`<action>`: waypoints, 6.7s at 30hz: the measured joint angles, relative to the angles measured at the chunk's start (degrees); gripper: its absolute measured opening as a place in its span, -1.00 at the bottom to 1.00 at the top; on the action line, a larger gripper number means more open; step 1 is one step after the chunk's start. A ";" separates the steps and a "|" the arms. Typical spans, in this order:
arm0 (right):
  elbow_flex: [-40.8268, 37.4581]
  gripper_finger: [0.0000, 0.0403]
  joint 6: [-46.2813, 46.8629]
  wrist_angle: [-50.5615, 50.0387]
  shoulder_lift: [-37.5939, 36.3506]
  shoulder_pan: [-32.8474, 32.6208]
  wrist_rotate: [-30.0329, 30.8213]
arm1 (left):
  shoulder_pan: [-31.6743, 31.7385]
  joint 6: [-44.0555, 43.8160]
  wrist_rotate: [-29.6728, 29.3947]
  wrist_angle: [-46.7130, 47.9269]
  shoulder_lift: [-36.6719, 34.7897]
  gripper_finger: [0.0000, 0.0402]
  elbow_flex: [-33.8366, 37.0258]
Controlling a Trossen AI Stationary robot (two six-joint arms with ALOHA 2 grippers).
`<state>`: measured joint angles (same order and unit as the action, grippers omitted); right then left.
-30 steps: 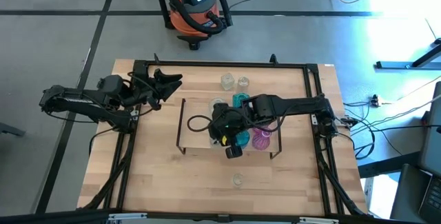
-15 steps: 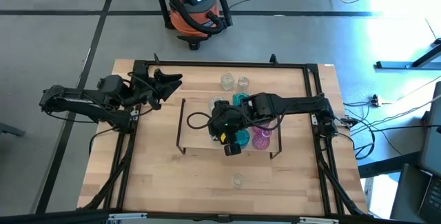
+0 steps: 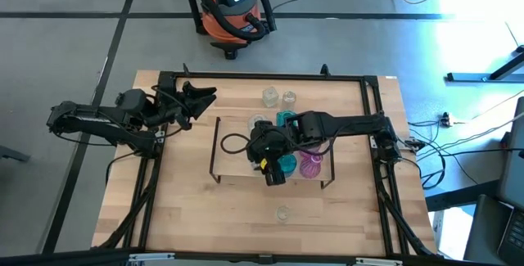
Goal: Sort vases onto shelf
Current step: Put the top right transparent vase on the shelf, then put the top left transparent vase on the shelf
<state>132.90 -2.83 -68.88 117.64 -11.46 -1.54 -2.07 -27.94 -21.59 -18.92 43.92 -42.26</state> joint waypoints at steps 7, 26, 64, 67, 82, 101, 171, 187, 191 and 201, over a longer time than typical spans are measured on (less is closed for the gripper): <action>0.00 0.26 0.03 0.56 0.02 0.00 0.00 | 0.00 0.02 -0.10 0.00 0.00 -0.01 0.00; 2.06 0.30 2.58 16.48 -4.71 2.97 3.54 | 0.00 0.04 -1.30 -0.05 0.00 -0.01 -0.02; 1.99 0.30 22.22 2.19 10.46 35.93 6.71 | 26.03 -3.53 27.35 0.31 1.70 -0.01 -0.07; 2.01 0.30 23.88 0.21 11.92 36.02 7.02 | 26.46 -4.57 27.71 0.28 1.70 -0.01 -0.07; 2.01 0.30 28.69 -5.48 17.99 36.02 6.54 | 26.75 -8.04 31.85 0.24 1.70 -0.01 -0.04; -4.76 -0.12 29.66 0.26 18.40 39.25 2.34 | 24.76 -7.55 31.79 0.02 1.73 -0.01 -0.02; -0.69 -0.47 1.15 11.99 4.50 17.43 -8.44 | 24.76 -8.13 31.09 0.41 1.84 -0.01 0.00; 0.37 -0.54 1.07 17.43 4.44 17.09 -15.82 | 24.76 -12.37 33.79 1.20 1.83 -0.02 0.00; 1.23 -0.63 2.72 17.50 3.67 17.06 -9.56 | 23.71 -15.25 42.76 7.20 1.06 -0.10 0.01; 1.77 -0.94 4.11 16.28 -3.88 17.14 13.89 | 8.02 -12.66 39.39 30.13 0.25 -0.77 0.02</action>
<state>134.67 1.28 -52.60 113.77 5.67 12.35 5.95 -40.61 17.80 11.21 44.17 -42.24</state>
